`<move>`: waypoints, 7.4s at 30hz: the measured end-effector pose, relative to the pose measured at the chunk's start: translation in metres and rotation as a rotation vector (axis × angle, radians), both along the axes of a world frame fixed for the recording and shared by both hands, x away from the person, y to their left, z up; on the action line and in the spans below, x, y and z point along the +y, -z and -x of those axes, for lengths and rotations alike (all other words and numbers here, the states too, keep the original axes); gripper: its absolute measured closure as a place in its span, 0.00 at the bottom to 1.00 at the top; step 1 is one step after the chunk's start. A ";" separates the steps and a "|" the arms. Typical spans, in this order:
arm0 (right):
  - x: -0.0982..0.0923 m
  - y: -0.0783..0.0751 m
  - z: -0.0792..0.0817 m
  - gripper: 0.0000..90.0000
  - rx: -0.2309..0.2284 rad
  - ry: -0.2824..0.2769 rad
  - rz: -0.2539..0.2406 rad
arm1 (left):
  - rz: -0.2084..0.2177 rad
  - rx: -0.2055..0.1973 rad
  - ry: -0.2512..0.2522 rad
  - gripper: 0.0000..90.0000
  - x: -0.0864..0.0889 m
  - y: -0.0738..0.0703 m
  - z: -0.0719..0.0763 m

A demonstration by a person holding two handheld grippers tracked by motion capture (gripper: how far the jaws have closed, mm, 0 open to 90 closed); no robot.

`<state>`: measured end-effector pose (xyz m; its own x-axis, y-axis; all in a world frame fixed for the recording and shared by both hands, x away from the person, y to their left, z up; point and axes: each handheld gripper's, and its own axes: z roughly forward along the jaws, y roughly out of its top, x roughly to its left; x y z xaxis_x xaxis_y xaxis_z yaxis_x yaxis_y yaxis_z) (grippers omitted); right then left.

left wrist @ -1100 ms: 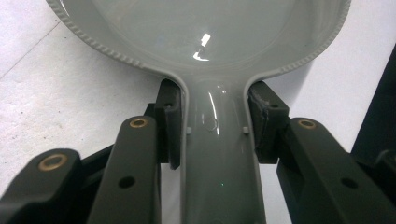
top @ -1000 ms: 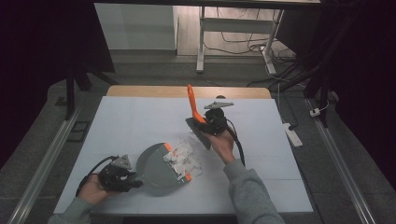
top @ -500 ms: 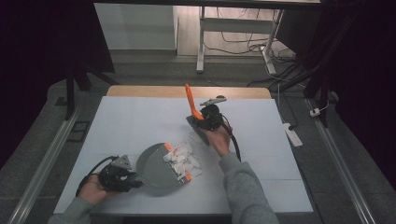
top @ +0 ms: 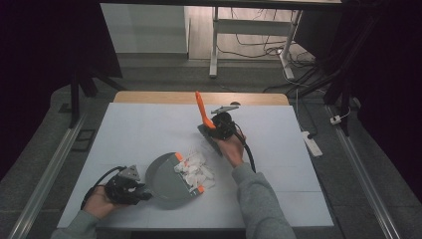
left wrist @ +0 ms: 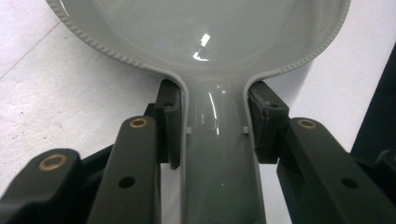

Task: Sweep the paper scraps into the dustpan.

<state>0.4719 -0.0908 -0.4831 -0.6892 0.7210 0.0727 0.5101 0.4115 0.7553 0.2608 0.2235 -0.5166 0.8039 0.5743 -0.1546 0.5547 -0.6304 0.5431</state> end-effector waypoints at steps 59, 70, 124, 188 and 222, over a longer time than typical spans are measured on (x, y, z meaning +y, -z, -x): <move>0.030 0.004 0.003 0.78 0.027 -0.077 0.047 | 0.002 0.007 0.001 0.69 0.001 0.000 -0.001; 0.058 0.012 0.031 0.79 0.099 -0.225 0.078 | 0.002 0.007 -0.001 0.69 0.001 0.000 -0.001; -0.016 -0.001 0.090 0.78 0.050 -0.046 0.038 | 0.000 0.008 -0.002 0.69 0.002 0.000 0.001; 0.072 -0.003 0.117 0.78 0.055 -0.254 -0.160 | 0.001 0.001 0.006 0.69 0.001 0.002 0.003; -0.042 -0.018 0.103 0.78 -0.009 -0.063 -0.141 | 0.048 -0.019 -0.037 0.69 0.006 0.003 0.004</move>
<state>0.3685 -0.1324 -0.4650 -0.7341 0.6591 0.1633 0.4791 0.3323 0.8124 0.2565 0.2293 -0.5198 0.7855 0.5958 -0.1672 0.5662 -0.5829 0.5827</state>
